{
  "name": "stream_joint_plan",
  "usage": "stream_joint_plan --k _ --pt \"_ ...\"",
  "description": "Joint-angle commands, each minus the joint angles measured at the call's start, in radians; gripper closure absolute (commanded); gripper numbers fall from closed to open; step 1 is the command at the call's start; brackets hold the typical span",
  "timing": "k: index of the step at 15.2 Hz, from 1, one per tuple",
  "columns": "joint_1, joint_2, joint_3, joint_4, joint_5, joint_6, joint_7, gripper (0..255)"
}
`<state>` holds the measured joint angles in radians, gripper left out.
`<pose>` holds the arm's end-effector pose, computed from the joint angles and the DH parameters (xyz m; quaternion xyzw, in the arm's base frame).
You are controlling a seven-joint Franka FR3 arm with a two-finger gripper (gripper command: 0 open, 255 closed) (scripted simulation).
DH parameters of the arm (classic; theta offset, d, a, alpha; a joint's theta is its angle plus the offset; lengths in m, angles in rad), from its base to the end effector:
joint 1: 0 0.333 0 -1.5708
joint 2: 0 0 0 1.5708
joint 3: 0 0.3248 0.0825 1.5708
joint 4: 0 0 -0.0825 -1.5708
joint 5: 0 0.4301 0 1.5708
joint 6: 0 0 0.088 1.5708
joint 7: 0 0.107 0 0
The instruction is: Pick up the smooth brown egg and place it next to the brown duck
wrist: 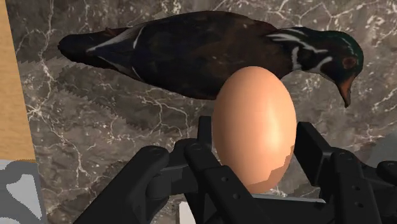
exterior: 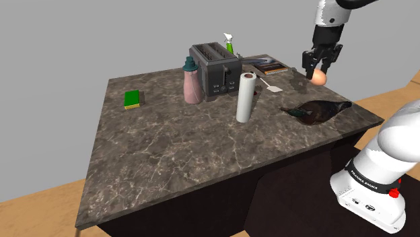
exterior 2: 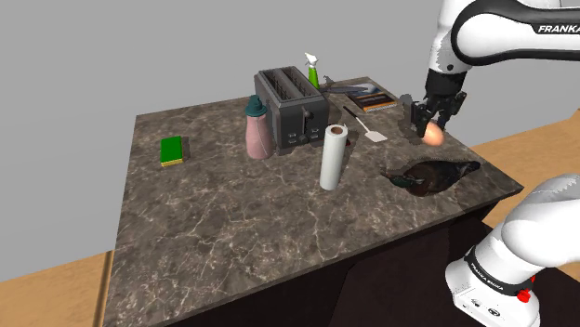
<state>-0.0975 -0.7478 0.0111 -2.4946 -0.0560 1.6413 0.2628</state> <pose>0.3520 -0.0358 0.5177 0.9832 -0.1716 -0.0498 0.0360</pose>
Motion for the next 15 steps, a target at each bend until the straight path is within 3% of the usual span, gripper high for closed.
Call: stream_joint_plan --k 1,15 --pt "-0.024 -0.025 -0.046 -0.028 -0.038 0.006 -0.052 255" --pt "-0.178 -0.034 -0.364 0.002 -0.293 0.022 -0.395 255"
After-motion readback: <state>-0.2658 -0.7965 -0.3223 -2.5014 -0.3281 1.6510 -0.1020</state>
